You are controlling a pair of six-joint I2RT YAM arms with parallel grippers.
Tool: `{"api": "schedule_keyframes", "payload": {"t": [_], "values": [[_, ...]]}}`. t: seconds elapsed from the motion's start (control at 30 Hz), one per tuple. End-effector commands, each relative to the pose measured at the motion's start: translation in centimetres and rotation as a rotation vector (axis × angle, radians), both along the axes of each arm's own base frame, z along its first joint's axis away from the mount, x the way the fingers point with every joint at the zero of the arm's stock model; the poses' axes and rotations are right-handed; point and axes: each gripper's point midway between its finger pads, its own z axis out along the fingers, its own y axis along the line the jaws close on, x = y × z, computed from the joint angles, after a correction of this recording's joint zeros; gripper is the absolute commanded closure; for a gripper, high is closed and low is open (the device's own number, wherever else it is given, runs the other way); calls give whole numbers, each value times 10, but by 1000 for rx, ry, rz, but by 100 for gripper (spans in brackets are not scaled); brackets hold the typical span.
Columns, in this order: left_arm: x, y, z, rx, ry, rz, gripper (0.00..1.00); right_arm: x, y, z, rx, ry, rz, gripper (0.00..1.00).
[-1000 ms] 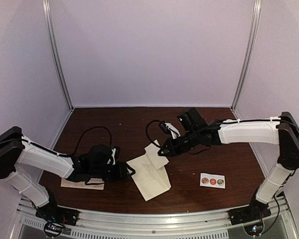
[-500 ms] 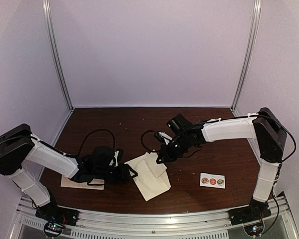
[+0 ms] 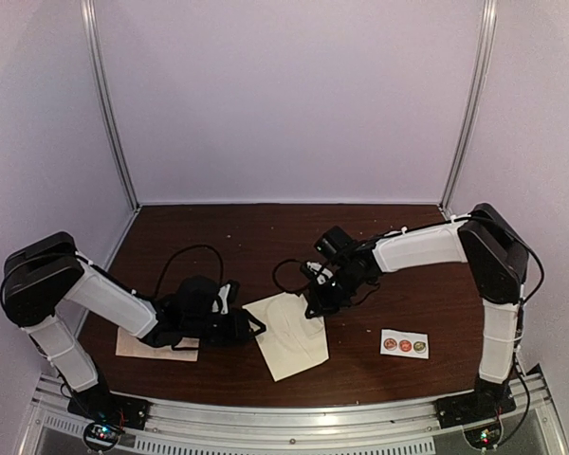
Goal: Place the letter into the envelope and seal it
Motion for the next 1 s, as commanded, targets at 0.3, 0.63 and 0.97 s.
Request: {"api": "schedule_keyframes", "payload": {"t": [0.3,0.63,0.97], "values": [[-6,3,-20,50,36,-33,54,12,8,-4,5,4,-40,100],[-4,-1,-23,52,40,-40,54,5,22,0,30,0,4,100],[-2,-3,-25,54,41,-40,54,-1,42,0,44,-19,58,100]]}}
